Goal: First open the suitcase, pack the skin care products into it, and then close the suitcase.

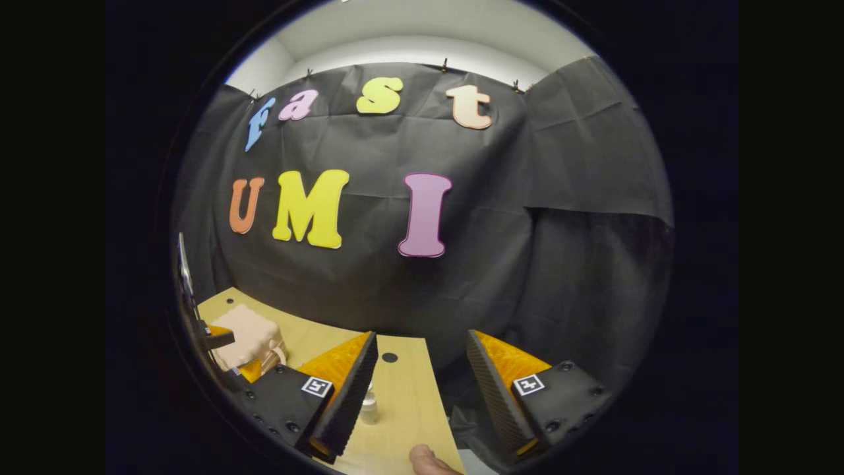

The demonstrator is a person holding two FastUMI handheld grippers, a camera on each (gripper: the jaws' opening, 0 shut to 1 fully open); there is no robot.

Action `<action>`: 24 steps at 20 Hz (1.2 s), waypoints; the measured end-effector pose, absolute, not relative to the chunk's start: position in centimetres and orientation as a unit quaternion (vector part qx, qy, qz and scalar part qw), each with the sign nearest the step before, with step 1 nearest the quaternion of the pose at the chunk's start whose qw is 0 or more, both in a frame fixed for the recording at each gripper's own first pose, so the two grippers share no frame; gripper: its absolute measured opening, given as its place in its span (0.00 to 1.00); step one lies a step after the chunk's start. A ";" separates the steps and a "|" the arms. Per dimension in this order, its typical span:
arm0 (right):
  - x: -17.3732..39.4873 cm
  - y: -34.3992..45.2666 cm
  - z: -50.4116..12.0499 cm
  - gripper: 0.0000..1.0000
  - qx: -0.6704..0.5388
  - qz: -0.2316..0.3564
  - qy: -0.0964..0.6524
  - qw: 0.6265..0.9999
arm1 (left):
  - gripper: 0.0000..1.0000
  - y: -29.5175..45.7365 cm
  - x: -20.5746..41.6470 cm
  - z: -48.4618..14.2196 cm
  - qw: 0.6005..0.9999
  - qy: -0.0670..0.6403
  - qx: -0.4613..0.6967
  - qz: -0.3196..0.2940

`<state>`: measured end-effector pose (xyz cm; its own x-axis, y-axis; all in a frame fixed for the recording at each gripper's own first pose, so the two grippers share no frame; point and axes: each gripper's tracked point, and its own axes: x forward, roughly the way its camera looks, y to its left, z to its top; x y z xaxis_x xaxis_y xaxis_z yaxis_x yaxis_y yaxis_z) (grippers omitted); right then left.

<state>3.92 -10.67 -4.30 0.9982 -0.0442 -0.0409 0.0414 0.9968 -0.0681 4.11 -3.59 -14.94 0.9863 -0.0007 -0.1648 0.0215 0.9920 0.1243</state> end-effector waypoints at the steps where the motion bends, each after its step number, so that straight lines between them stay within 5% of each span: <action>1: 4.1 -10.4 -4.2 0.81 -0.037 -0.014 0.020 0.999 | 0.98 -3.6 4.2 -15.1 0.994 0.083 0.066 -0.001; 5: 4.8 -10.4 -4.6 0.80 -0.043 0.000 0.024 0.999 | 0.98 -1.1 5.4 -18.8 0.973 0.114 0.199 0.041; 12: 5.1 -11.2 -6.5 0.81 -0.040 0.018 0.039 0.998 | 0.98 -2.0 7.3 -24.8 0.877 0.111 0.467 -0.004; 19: 5.0 -12.2 -8.5 0.81 -0.025 0.046 0.055 0.997 | 0.97 1.0 9.2 -28.0 0.806 0.181 0.564 0.026; 21: 5.0 -11.9 -9.1 0.81 -0.027 0.059 0.064 0.996 | 0.92 1.4 9.8 -28.6 0.782 0.194 0.592 0.026; 23: 4.8 -11.8 -8.9 0.80 -0.026 0.067 0.060 0.996 | 0.77 1.7 10.1 -27.9 0.765 0.192 0.614 0.036; 24: 4.7 -11.9 -8.9 0.81 -0.024 0.070 0.056 0.996 | 0.60 1.5 10.1 -27.8 0.762 0.189 0.619 0.035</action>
